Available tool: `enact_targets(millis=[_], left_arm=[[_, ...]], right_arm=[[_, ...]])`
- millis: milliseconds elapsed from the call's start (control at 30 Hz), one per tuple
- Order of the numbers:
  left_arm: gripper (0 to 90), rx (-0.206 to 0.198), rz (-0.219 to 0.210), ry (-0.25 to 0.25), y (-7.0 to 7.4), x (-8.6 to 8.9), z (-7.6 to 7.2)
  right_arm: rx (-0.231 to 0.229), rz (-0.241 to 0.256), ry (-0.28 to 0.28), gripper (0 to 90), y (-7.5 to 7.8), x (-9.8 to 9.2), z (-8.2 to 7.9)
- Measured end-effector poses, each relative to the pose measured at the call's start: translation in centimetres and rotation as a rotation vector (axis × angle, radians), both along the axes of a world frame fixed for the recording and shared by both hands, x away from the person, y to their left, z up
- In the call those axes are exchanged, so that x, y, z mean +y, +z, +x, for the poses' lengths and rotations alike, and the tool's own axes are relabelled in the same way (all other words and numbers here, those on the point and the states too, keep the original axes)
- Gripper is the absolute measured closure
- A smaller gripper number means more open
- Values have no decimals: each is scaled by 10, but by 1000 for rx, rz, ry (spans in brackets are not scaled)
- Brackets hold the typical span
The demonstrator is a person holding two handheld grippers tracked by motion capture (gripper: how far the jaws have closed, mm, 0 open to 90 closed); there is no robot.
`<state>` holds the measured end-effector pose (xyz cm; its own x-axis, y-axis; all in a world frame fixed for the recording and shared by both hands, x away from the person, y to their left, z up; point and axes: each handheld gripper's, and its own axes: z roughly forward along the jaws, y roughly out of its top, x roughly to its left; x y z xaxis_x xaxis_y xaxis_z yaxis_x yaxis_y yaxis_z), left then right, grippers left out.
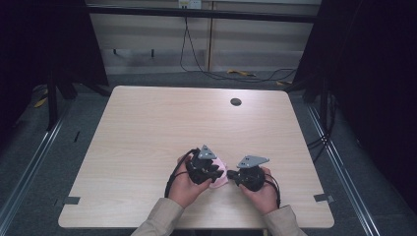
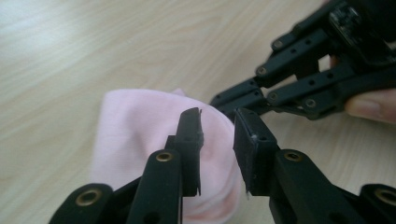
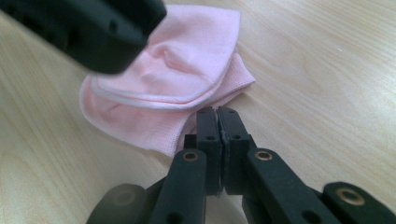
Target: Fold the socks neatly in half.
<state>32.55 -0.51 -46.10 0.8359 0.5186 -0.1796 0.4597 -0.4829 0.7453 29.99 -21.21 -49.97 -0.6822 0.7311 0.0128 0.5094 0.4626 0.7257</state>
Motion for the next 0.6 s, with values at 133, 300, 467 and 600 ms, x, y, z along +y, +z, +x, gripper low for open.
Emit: enact_targets(millis=[133, 300, 467, 600], left_arm=[[801, -4, 45, 20, -3, 2, 11], [843, 7, 89, -1, -13, -6, 15], [815, 26, 108, -5, -24, -9, 11], [761, -1, 127, -33, -27, -12, 6]], right_arm=[[-2, 0, 1, 884, 0, 0, 0], [-1, 3, 1, 884, 0, 0, 0], [-2, 0, 4, 884, 0, 0, 0], [-1, 2, 6, 884, 0, 0, 0]])
